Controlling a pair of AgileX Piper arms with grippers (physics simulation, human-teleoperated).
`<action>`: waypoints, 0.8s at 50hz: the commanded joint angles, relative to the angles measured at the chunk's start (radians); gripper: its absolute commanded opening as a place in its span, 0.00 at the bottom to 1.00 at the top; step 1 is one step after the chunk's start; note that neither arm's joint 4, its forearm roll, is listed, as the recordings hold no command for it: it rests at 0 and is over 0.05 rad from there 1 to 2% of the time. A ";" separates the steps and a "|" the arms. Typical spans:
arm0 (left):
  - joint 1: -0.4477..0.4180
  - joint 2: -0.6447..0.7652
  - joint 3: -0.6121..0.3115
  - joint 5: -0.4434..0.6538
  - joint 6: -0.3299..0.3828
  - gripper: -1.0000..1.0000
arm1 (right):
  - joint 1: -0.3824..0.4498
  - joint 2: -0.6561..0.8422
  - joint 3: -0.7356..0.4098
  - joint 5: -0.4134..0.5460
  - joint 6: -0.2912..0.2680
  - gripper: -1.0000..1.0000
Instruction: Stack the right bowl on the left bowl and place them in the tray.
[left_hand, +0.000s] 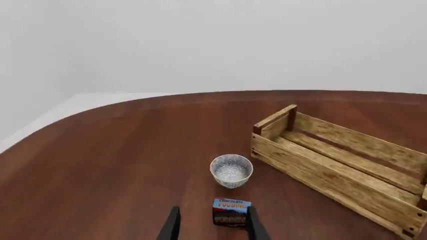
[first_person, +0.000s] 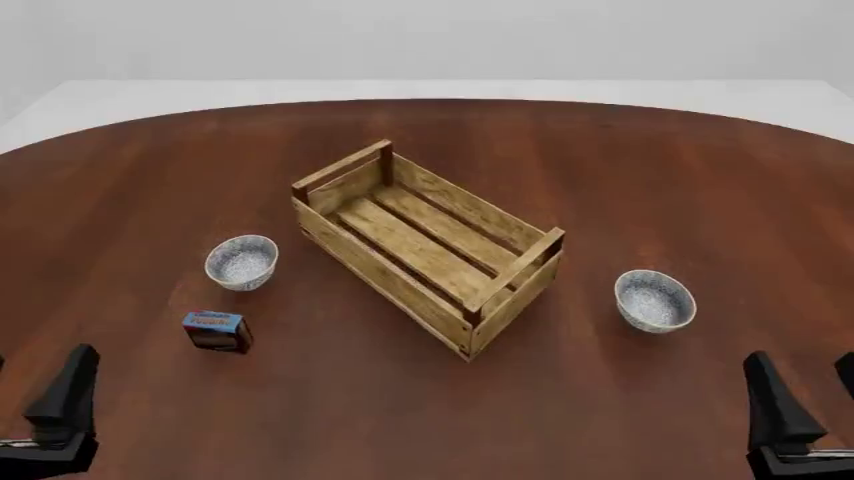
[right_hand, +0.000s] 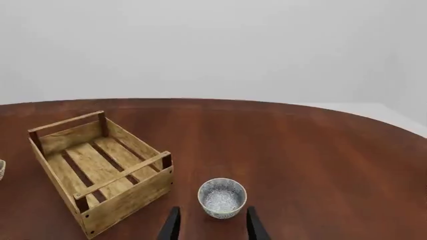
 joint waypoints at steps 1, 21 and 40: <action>-0.055 -0.053 0.042 -0.049 -0.019 1.00 | 0.003 0.047 -0.005 -0.027 0.000 1.00; -0.058 -0.048 0.045 -0.054 -0.010 1.00 | 0.000 0.354 -0.071 -0.155 0.013 1.00; -0.058 -0.051 0.048 -0.047 -0.002 1.00 | 0.051 0.615 -0.325 -0.022 -0.004 1.00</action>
